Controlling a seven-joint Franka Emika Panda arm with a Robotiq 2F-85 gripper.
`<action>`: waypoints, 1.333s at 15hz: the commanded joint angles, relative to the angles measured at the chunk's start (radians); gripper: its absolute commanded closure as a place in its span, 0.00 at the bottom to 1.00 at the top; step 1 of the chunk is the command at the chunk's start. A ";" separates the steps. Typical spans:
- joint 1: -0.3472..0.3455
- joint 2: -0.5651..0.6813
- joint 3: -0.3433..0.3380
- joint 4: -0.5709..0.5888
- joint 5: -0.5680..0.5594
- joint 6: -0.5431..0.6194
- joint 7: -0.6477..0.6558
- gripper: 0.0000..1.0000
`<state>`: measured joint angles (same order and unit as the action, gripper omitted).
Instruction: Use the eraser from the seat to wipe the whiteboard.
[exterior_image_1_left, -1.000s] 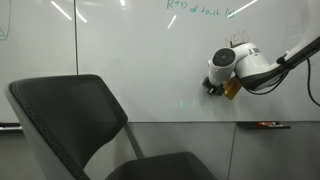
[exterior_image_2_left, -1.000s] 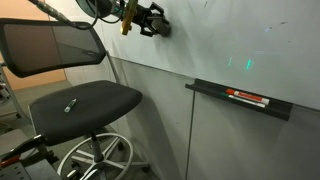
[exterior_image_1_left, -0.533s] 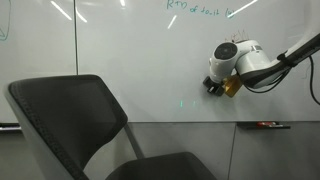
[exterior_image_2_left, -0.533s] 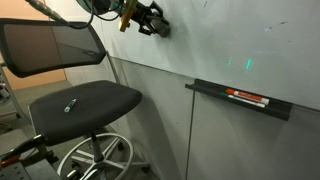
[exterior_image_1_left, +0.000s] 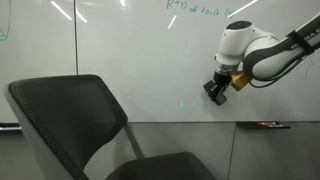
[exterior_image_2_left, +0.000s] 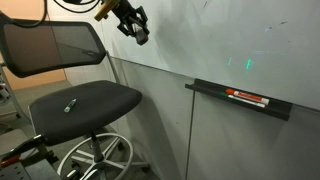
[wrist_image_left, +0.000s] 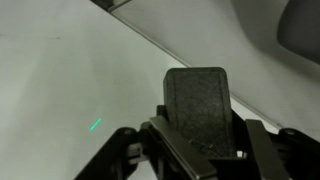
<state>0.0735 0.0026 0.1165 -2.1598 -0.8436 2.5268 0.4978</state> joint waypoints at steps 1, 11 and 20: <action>0.034 -0.118 0.014 -0.120 0.241 -0.006 -0.171 0.67; 0.116 -0.104 0.095 -0.246 0.513 -0.074 -0.365 0.67; 0.181 0.069 0.149 -0.235 0.469 -0.084 -0.343 0.67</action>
<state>0.2320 0.0119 0.2540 -2.4192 -0.3588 2.4481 0.1586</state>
